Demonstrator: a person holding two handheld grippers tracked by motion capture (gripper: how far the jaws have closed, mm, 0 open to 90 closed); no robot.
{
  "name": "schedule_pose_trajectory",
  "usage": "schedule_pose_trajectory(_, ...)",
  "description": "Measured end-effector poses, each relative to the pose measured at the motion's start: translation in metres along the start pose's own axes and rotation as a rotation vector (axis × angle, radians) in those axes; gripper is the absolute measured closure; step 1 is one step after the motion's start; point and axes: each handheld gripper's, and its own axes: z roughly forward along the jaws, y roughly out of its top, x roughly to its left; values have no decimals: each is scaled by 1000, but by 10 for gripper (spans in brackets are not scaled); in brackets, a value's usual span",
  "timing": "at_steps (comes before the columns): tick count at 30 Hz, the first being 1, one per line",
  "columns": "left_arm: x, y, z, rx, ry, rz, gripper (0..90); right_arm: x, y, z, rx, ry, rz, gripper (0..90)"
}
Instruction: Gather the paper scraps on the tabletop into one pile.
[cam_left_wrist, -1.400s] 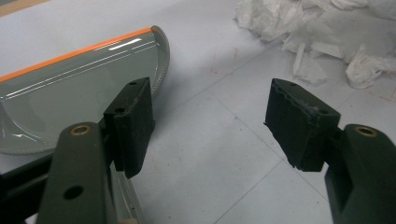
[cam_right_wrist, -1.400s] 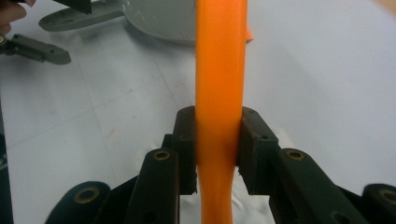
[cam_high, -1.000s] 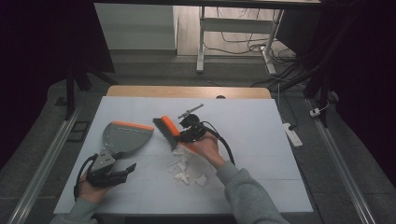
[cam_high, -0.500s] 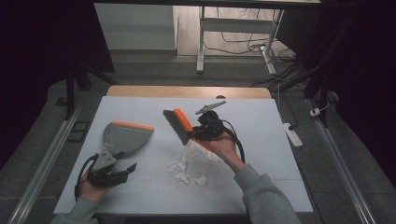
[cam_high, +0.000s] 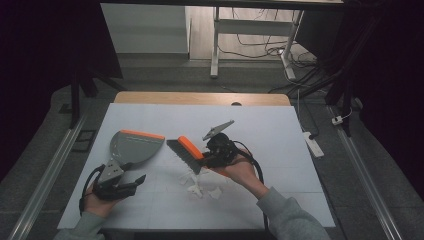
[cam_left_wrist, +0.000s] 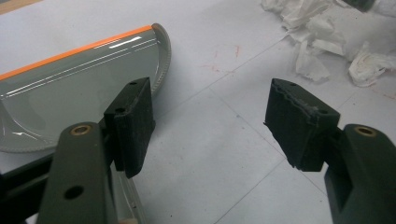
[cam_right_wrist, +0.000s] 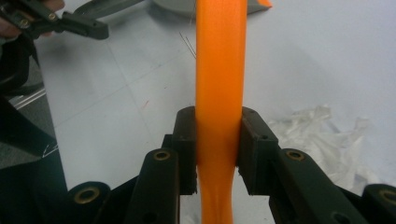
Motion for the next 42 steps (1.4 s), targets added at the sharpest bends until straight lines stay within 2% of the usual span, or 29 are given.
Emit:
schedule_pose_trajectory(8,0,0,0,2,0,-2,330,5,-5,5,19,6,-19,706)
schedule_pose_trajectory(14,0,0,0,0,1,-2,330,14,-9,7,54,39,-46,707)
schedule_pose_trajectory(17,0,0,0,2,1,-1,331,20,-12,9,72,69,-57,707)
schedule_pose_trajectory(22,0,0,0,2,2,-1,330,35,-14,19,143,147,-85,706)
schedule_pose_trajectory(26,0,0,0,3,1,0,331,44,-14,33,204,181,-96,706)
schedule_pose_trajectory(28,0,-1,0,2,1,0,331,46,-14,40,232,179,-92,706)
schedule_pose_trajectory(29,0,-1,0,2,2,-1,331,44,-14,41,225,170,-89,706)
schedule_pose_trajectory(32,1,-1,0,2,2,-3,330,33,-11,43,253,129,-72,706)
schedule_pose_trajectory(34,1,-1,0,0,2,-3,331,18,-12,43,257,125,-16,706)
schedule_pose_trajectory(37,1,-1,0,1,2,-2,331,1,-14,38,247,100,34,706)
schedule_pose_trajectory(42,1,-1,0,3,2,1,331,-21,-15,27,223,5,66,706)
